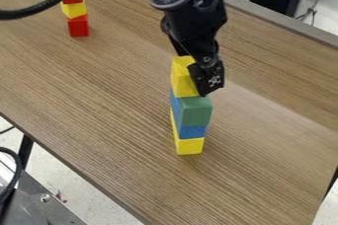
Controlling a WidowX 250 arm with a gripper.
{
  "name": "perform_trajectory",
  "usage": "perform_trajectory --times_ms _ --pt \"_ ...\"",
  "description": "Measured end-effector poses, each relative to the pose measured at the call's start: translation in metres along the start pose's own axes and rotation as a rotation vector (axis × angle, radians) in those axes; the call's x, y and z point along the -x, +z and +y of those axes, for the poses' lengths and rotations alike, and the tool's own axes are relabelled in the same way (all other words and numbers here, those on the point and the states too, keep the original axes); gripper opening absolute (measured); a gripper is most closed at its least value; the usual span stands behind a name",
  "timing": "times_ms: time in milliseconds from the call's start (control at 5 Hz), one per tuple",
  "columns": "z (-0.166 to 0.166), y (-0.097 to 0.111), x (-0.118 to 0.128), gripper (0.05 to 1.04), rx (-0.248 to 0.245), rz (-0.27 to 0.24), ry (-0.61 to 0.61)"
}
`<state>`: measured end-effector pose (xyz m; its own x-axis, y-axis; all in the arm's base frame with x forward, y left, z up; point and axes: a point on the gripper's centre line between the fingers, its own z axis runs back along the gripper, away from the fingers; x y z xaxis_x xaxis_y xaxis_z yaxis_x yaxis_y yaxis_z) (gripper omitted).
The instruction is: Put the yellow cube on top of the tower
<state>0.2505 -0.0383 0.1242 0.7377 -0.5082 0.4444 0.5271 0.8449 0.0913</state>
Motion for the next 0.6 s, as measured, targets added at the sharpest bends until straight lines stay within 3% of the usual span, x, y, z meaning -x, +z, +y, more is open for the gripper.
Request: perform_trajectory --times_ms 200,600 --pt "0.004 0.006 -0.012 0.999 -0.027 -0.019 -0.029" --pt "0.008 0.04 -0.041 0.999 -0.082 -0.03 -0.082"
